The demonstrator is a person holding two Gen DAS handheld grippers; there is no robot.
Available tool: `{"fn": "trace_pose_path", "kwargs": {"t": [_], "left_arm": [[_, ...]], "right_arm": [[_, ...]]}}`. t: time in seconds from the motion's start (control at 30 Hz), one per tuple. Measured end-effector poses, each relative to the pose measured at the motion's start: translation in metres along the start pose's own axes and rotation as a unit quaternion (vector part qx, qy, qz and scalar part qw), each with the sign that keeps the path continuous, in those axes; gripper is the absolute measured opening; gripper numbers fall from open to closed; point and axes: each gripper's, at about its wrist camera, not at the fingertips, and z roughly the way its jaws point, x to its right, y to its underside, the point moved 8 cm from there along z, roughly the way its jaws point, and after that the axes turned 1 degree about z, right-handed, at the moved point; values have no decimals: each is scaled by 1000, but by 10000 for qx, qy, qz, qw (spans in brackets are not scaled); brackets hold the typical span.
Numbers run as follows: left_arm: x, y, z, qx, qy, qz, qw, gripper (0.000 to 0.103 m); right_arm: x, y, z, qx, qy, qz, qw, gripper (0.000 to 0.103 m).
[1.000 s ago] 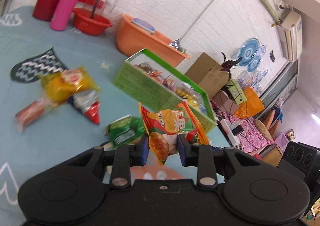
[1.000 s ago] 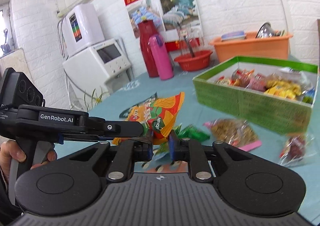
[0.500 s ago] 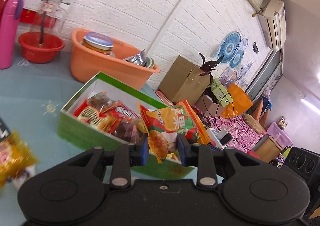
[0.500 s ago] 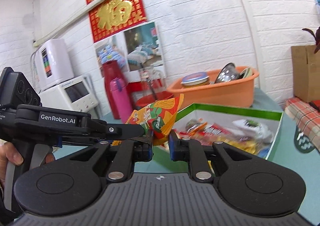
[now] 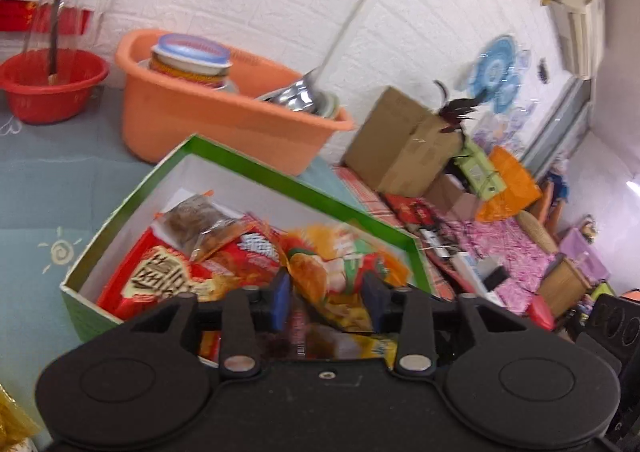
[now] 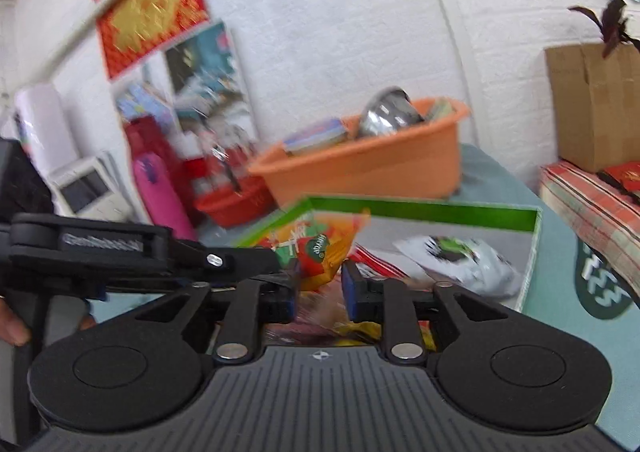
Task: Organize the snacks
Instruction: 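Carry the orange-green bag into the green box and open the left tool, then grasp the pink-edged bag of nuts with the left tool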
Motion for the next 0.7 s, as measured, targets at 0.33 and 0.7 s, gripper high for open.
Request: {"fn": "trace_pose_path", "kwargs": {"t": [0.33, 0.7], "left_arm": [[-2, 6, -37, 325, -142, -37, 9994, 103], [30, 37, -111, 372, -54, 45, 9993, 103]], "right_arm": [[-1, 2, -32, 269, 96, -43, 9996, 99], [-45, 5, -120, 469, -76, -29, 9989, 103]]}}
